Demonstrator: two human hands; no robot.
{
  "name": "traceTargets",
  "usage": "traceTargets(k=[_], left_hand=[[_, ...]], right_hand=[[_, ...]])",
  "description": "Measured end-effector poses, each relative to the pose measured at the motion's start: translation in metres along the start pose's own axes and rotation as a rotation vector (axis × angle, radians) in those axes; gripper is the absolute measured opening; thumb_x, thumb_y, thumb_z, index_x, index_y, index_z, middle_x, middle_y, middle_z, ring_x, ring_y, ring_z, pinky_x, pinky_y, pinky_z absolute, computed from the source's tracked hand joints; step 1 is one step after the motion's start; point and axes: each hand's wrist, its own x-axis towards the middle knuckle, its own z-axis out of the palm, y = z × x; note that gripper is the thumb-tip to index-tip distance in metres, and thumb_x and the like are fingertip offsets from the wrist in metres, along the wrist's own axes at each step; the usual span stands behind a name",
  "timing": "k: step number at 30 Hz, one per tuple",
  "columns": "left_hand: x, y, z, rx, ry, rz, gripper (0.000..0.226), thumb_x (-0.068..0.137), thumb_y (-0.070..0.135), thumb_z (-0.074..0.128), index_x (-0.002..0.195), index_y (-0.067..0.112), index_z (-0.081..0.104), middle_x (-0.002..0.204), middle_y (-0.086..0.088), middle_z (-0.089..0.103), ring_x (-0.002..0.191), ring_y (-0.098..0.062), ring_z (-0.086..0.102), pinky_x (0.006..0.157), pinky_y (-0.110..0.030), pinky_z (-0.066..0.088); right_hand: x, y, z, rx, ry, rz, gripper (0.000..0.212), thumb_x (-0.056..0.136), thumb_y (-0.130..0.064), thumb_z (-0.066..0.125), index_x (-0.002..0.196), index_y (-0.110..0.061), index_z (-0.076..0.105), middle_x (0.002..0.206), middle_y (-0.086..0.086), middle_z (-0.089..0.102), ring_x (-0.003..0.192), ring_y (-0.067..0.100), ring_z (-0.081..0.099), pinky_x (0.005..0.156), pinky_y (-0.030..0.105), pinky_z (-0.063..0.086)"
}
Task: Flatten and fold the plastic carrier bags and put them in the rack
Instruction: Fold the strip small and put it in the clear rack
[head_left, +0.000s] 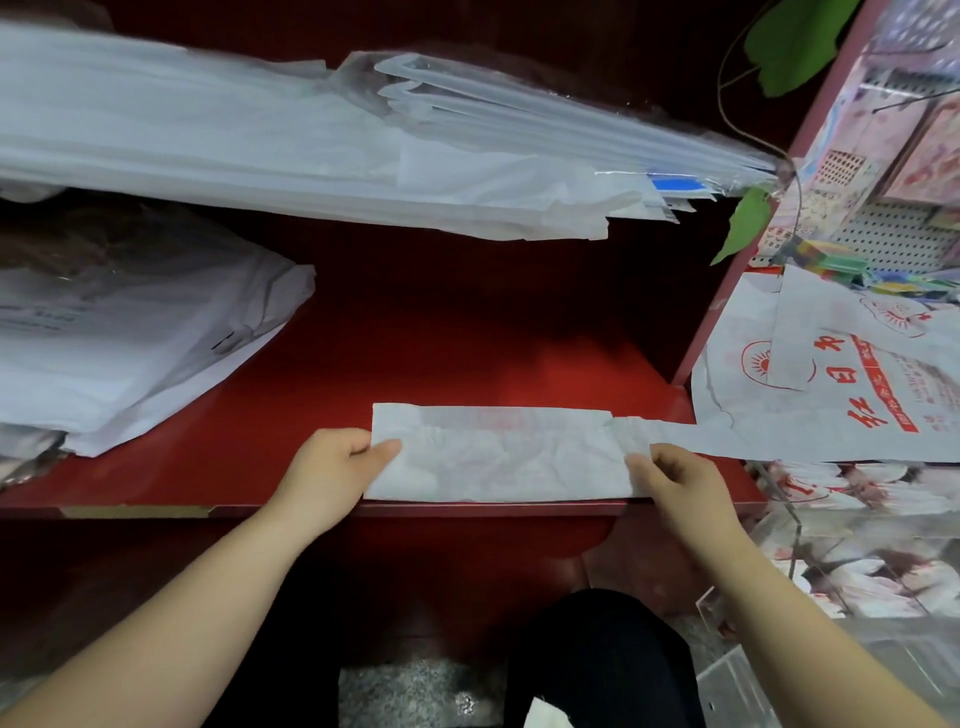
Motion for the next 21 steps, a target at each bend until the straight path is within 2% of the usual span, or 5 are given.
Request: traceTargets(k=[5,10,14,18,21], left_hand=[[0.011,0.011,0.007,0.419,0.008,-0.045,0.05,0.095,0.035,0.043,0.053,0.016,0.025,0.05,0.003,0.027,0.049,-0.017,0.03,0.074,-0.027,0.02],[0.02,0.01,0.01,0.705,0.011,0.01,0.047,0.099,0.04,0.029,0.057,0.018,0.032,0.054,0.006,0.039,0.054,-0.012,0.036,0.084,-0.028,0.023],[0.024,0.006,0.015,0.871,0.023,0.025,0.046,0.097,0.045,0.026,0.057,0.022,0.029,0.056,0.008,0.039,0.072,-0.014,0.041,0.078,-0.029,0.016],[0.029,0.008,0.016,0.931,0.052,-0.007,0.044,0.095,0.05,0.031,0.06,0.022,0.034,0.057,0.008,0.039,0.074,-0.014,0.041,0.076,-0.03,0.015],[0.029,0.004,0.017,0.824,0.157,0.004,0.031,0.092,0.049,0.042,0.088,0.019,0.052,0.077,0.005,0.056,0.083,-0.018,0.05,0.077,-0.03,0.018]], right_hand=[[0.014,-0.009,0.019,-0.361,0.037,0.147,0.027,0.091,-0.021,0.045,0.069,-0.01,0.056,0.06,0.002,0.049,0.068,0.024,0.044,0.073,0.028,0.019],[0.021,-0.014,0.023,-0.542,0.06,0.157,0.038,0.091,-0.022,0.041,0.054,-0.015,0.036,0.052,-0.001,0.041,0.059,0.024,0.039,0.071,0.029,0.018],[0.026,-0.018,0.026,-0.772,0.046,0.096,0.039,0.093,-0.023,0.037,0.056,-0.015,0.029,0.051,-0.002,0.033,0.064,0.029,0.039,0.074,0.031,0.019],[0.036,-0.02,0.029,-0.819,0.052,0.078,0.042,0.094,-0.022,0.036,0.054,-0.013,0.029,0.049,0.0,0.031,0.052,0.026,0.032,0.08,0.032,0.023],[0.042,-0.021,0.03,-0.838,0.05,0.062,0.036,0.095,-0.025,0.037,0.064,-0.008,0.046,0.065,0.007,0.057,0.06,0.027,0.037,0.089,0.032,0.027]])
